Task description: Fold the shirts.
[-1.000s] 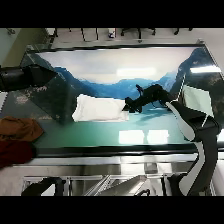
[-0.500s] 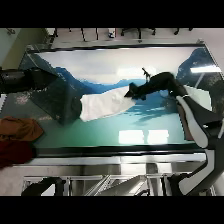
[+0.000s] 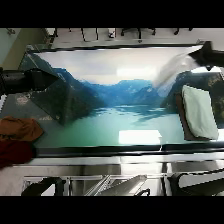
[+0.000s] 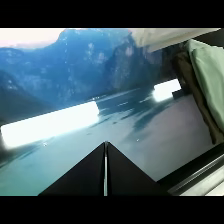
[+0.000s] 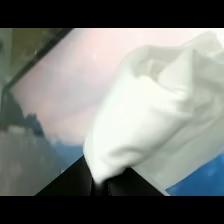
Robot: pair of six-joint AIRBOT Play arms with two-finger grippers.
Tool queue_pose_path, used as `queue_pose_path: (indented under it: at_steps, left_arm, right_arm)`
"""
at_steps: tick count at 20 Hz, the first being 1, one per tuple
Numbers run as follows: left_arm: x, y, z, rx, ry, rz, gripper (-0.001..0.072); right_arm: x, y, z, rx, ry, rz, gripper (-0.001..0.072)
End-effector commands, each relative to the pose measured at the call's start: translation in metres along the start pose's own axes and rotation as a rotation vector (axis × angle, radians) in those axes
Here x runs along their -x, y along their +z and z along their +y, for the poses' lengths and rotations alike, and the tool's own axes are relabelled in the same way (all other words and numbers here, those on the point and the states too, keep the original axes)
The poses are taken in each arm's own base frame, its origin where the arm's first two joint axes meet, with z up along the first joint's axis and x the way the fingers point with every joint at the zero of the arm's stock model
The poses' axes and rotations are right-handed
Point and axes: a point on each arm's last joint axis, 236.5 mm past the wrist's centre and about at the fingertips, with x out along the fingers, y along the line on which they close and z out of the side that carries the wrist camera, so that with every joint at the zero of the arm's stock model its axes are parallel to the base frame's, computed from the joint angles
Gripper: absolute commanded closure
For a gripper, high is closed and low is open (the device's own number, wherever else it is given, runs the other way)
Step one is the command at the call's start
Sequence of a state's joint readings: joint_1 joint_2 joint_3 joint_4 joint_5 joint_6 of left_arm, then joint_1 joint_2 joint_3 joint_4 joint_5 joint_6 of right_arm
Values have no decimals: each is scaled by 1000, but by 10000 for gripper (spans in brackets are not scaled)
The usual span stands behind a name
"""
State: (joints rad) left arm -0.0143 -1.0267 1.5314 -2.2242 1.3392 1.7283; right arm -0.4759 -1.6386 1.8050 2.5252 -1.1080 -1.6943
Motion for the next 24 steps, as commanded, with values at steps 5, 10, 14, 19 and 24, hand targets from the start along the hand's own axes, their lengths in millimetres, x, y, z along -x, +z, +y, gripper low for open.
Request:
queue_pose_path:
  at_steps: [5, 10, 14, 19, 24]
  left_arm:
    - [0, -2, -1, 2, -3, 7, 691]
    - [0, -3, -1, 10, -4, 11, 690]
    - [0, -6, -2, 10, -6, 25, 691]
    - [-4, -7, -11, -10, -21, 29, 691]
    - [-13, -19, -40, -61, -82, 73, 691]
  right_arm:
    - [91, 42, -133, -170, -135, -69, 695]
    - [116, 39, -133, -212, -129, -62, 695]
    - [109, 88, -102, -201, -51, -266, 695]
    - [53, 129, -58, -190, 55, -467, 696]
    - [10, 116, -48, -71, 79, -368, 695]
